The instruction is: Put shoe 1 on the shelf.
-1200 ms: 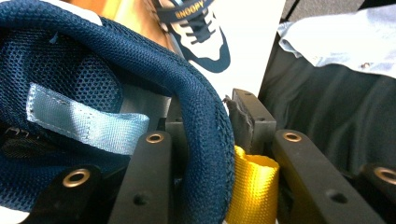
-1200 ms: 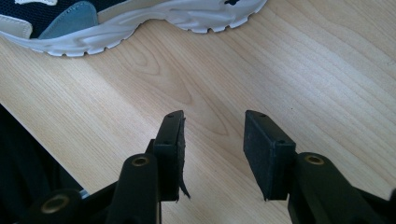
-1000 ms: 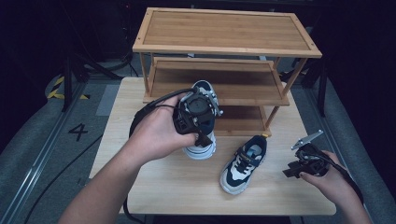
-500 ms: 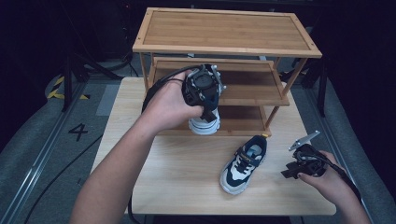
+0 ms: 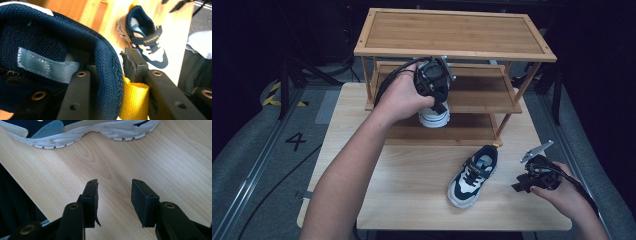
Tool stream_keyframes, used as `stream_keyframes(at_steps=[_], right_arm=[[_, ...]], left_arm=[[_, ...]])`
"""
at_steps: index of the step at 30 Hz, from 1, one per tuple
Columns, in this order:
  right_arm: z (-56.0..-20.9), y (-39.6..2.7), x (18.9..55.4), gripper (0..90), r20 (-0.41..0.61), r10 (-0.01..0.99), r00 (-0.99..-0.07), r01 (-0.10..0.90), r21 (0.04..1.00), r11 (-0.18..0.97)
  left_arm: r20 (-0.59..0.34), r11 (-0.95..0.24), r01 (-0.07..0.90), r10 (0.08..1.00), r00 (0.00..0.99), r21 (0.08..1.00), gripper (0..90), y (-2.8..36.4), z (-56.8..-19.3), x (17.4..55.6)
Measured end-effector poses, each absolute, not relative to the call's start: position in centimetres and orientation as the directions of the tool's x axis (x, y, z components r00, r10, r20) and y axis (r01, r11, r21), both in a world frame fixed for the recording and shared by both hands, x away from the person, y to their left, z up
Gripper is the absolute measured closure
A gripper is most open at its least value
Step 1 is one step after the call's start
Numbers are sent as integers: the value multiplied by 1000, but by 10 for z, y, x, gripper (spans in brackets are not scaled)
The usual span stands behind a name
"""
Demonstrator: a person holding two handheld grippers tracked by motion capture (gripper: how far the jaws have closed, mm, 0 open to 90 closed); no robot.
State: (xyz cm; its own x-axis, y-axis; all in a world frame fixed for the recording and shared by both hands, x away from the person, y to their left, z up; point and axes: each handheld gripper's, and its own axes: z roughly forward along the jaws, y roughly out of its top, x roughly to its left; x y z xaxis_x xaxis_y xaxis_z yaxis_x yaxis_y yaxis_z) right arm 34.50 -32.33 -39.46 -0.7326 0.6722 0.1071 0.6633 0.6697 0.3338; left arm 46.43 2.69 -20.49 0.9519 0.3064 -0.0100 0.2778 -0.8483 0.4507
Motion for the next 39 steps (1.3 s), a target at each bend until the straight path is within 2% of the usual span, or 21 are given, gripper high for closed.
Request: stream_keyframes(at_steps=[10,17,23,26,28,36,39], right_arm=[[-394,-324,345,577,105,673,-732,662,340,668],[-393,-325,344,575,105,676,-730,665,341,665],[-392,-325,342,568,98,678,-729,663,345,664],[-393,-324,342,565,98,675,-731,661,344,667],[-393,-323,342,564,93,671,-736,656,343,673],[-395,-320,343,553,90,663,-743,649,337,682],[-395,-317,343,551,91,659,-746,646,339,684]], left_arm=[[20,-865,255,291,956,432,686,21,-209,478],[32,-874,274,313,949,401,675,17,-216,481],[85,-863,265,331,940,431,595,17,-216,482],[108,-848,288,370,923,444,446,15,-218,480],[129,-840,310,403,906,445,381,14,-218,479],[108,-800,320,427,898,507,308,18,-221,474],[152,-788,275,419,895,551,290,20,-219,470]])
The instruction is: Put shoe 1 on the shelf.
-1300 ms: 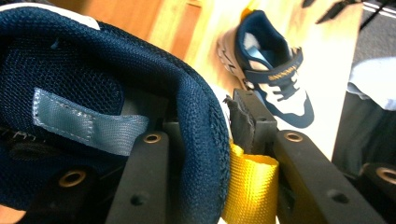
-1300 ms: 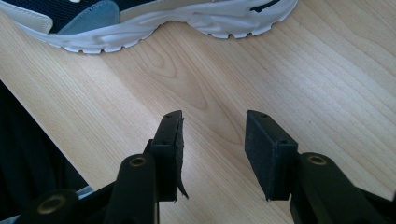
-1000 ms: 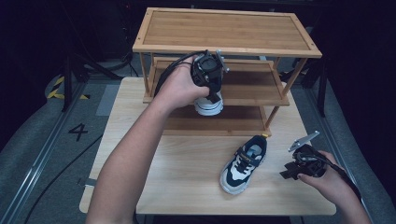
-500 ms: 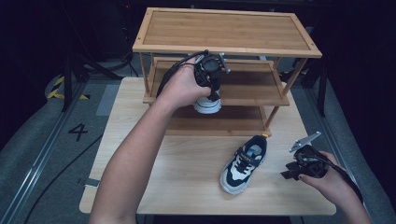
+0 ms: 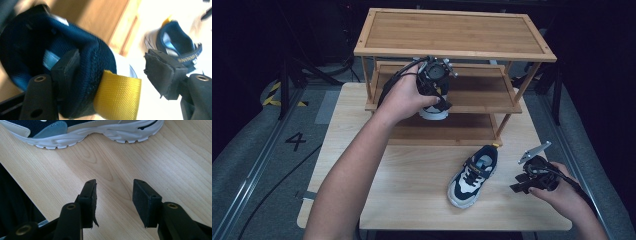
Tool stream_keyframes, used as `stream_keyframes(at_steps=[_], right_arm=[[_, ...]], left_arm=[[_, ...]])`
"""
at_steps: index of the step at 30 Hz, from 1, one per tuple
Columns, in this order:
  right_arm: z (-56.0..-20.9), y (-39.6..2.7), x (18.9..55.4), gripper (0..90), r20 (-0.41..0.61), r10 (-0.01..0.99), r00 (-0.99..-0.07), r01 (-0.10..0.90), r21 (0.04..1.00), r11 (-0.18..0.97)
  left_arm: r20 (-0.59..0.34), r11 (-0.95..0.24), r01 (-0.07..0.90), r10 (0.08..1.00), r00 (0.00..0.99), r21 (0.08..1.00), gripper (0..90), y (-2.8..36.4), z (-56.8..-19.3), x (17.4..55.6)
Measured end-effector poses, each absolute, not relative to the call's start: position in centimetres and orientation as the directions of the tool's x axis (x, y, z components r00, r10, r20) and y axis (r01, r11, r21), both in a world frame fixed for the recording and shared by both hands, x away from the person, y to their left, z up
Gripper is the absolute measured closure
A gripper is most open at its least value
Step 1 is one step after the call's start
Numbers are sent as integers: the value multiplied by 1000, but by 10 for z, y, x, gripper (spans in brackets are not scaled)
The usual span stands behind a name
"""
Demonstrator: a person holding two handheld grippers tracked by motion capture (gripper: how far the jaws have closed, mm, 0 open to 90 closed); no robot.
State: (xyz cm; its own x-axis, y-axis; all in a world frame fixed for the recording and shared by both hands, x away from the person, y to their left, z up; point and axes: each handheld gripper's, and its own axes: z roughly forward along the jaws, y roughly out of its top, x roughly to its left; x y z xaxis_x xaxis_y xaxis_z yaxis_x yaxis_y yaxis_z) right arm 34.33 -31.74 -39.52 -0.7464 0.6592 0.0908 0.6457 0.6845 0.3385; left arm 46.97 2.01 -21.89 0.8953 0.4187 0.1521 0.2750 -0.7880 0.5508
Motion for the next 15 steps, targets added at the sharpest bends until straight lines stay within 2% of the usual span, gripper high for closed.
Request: stream_keyframes(at_steps=[5,15], right_arm=[[-396,-315,344,549,91,654,-751,641,337,690],[-395,-312,345,548,80,646,-759,630,338,699]], left_arm=[[176,-726,256,462,869,639,262,26,-209,456],[196,-632,223,523,830,742,231,47,-184,421]])
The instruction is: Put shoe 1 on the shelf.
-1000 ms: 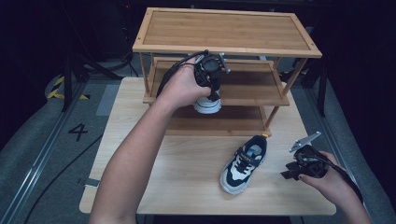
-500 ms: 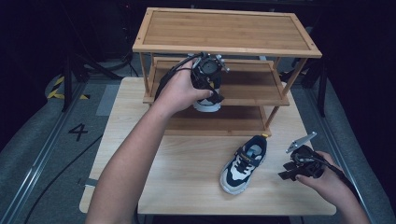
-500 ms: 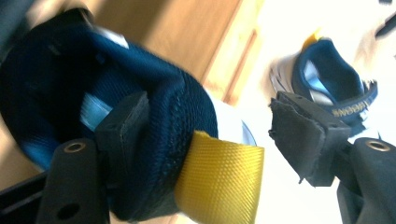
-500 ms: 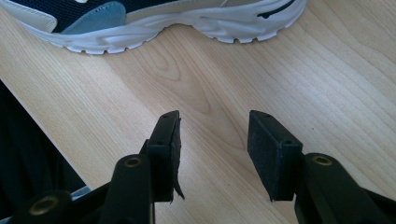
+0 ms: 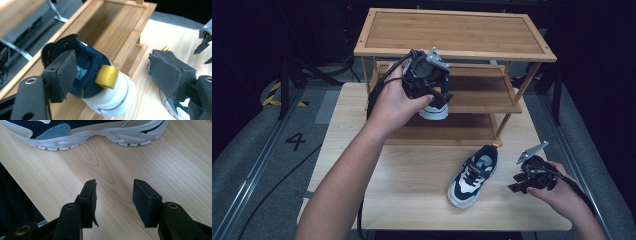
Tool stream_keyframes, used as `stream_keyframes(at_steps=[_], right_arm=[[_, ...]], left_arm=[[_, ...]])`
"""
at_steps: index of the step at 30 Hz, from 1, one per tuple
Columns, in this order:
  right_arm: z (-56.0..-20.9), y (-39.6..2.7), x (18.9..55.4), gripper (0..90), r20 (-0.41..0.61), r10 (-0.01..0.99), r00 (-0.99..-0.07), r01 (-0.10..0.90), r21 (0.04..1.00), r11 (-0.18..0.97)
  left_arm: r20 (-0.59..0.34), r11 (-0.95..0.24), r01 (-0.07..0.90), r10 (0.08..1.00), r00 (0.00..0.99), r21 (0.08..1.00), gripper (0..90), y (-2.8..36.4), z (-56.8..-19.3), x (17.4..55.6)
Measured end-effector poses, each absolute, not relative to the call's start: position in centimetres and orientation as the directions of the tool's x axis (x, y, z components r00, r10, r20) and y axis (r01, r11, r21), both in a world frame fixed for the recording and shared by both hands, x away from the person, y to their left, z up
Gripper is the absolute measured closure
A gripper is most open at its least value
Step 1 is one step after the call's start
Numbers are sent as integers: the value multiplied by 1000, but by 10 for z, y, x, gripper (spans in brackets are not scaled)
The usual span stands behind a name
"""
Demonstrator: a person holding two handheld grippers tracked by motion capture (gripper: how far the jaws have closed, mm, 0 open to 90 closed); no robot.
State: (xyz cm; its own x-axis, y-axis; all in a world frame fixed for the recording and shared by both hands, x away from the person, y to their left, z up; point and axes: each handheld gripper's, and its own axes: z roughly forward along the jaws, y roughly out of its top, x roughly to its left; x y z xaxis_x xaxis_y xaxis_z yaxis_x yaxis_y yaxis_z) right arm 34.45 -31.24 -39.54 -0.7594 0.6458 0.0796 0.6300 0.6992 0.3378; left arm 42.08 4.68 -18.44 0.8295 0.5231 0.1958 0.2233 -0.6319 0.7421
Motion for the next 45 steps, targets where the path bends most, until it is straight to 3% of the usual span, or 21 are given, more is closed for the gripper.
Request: stream_keyframes(at_steps=[6,15,20,26,29,41,45], right_arm=[[-396,-311,344,550,81,643,-761,629,334,702],[-397,-309,344,550,85,642,-762,629,332,703],[-399,-310,344,549,94,640,-763,630,327,704],[-400,-310,344,550,94,640,-763,631,327,704],[-401,-312,344,550,90,643,-761,633,324,704],[-401,-313,342,550,87,646,-758,635,323,701],[-399,-314,342,550,85,646,-758,634,328,700]], left_arm=[[145,-604,261,539,830,753,269,58,-186,395],[17,-543,378,587,809,750,678,62,-215,391],[-44,-509,417,593,804,753,848,62,-230,402],[-39,-494,446,636,770,746,895,60,-239,418],[32,-519,434,668,744,736,894,57,-240,424],[49,-520,434,680,732,735,892,46,-243,444],[114,-549,421,695,710,722,868,41,-245,454]])
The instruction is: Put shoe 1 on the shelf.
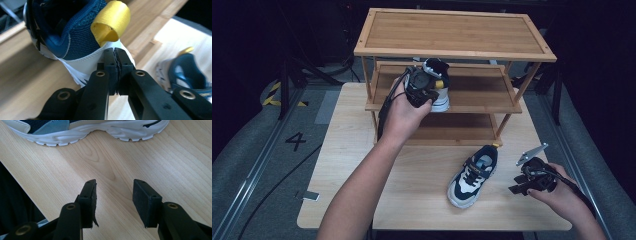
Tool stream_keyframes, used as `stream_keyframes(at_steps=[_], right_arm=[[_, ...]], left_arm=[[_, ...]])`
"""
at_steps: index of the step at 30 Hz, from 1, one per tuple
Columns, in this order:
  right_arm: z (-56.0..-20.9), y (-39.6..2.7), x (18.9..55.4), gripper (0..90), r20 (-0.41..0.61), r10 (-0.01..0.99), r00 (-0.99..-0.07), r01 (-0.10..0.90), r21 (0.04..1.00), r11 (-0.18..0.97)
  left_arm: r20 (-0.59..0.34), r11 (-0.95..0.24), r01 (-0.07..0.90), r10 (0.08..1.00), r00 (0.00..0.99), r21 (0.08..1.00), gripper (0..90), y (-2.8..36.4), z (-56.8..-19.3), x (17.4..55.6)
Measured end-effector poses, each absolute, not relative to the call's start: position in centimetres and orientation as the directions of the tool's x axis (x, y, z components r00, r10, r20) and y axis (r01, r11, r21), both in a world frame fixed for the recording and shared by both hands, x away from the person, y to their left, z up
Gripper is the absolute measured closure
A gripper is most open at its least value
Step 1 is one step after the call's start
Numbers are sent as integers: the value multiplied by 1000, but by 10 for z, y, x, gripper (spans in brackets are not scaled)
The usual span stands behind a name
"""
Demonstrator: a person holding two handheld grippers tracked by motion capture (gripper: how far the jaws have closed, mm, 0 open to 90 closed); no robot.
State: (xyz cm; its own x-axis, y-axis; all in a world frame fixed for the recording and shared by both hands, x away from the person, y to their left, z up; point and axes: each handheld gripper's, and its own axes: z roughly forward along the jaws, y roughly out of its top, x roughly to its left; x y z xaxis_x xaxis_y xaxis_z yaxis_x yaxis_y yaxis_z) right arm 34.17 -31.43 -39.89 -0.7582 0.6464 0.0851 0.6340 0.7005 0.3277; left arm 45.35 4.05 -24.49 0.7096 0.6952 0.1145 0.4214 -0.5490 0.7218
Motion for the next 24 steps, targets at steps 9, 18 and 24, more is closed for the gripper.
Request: stream_keyframes(at_steps=[9,18,24], right_arm=[[-399,-312,344,550,77,643,-762,629,327,705],[-397,-309,346,550,73,636,-769,620,329,712],[-396,-308,347,550,72,635,-769,618,336,711]], left_arm=[[139,-560,411,696,704,720,822,38,-248,471],[141,-570,406,686,714,714,736,34,-246,473],[85,-543,430,685,723,722,516,40,-241,453]])
